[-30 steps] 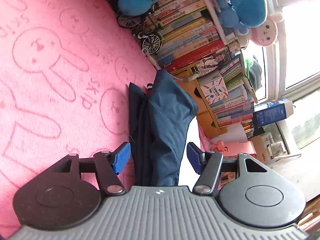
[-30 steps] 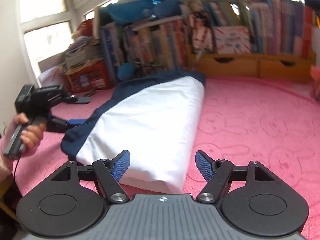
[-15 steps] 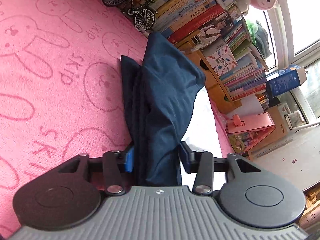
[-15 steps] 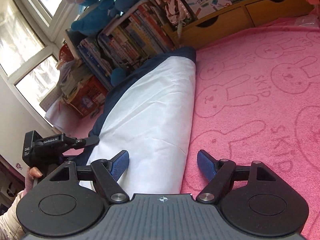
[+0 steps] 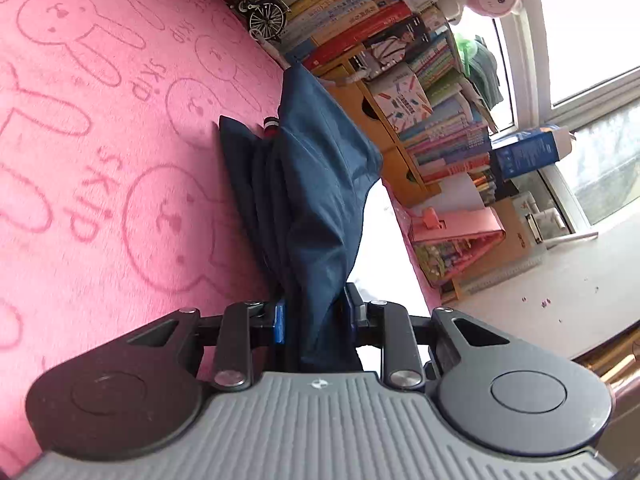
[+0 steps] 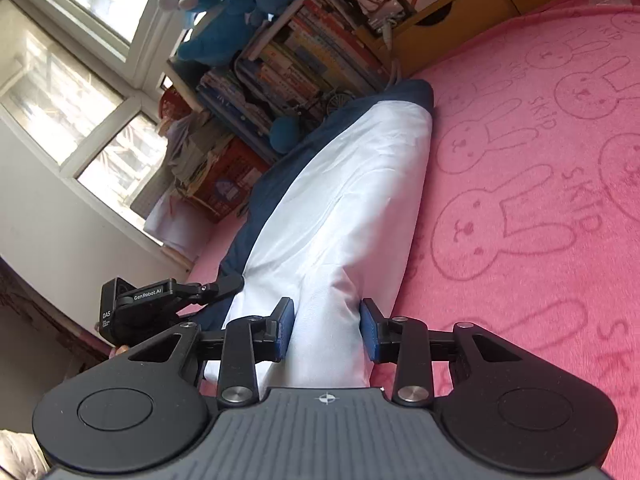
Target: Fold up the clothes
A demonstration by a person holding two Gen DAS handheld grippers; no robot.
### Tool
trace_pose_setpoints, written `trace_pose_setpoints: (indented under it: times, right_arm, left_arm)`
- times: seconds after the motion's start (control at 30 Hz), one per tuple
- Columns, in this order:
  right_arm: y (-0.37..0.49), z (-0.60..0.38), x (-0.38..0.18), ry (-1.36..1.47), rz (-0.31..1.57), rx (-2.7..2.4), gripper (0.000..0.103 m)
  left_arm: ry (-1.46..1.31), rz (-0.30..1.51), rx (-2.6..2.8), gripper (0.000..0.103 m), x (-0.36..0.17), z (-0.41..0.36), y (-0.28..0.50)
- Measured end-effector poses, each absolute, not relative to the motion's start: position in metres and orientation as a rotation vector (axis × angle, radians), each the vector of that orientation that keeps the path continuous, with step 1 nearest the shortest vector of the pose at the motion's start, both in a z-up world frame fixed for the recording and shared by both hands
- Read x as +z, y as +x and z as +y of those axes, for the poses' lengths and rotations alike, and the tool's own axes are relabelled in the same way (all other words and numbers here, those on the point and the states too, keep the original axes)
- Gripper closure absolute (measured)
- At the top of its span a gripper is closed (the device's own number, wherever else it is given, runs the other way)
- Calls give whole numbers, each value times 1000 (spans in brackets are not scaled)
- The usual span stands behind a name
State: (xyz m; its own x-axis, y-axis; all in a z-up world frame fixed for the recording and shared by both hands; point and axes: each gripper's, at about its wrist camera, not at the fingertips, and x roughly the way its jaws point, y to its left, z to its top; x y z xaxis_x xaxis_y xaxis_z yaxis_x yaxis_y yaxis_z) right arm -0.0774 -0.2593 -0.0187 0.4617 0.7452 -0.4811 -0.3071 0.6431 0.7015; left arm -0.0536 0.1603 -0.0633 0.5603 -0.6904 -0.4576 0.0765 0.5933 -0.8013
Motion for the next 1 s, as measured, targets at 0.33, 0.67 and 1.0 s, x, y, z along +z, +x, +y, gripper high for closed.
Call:
trace_pose_setpoints:
  times: [0.33, 0.67, 1.0]
  right_arm:
    - [-124, -266, -18, 428, 876, 582, 42]
    - [-39, -276, -17, 525, 791, 511, 24]
    - [61, -237, -43, 515, 840, 598, 46]
  left_arm:
    - [-454, 709, -384, 58, -26, 151, -92]
    - [-647, 741, -370, 31, -26, 162, -30]
    - [-803, 823, -386, 69, -65, 155, 21]
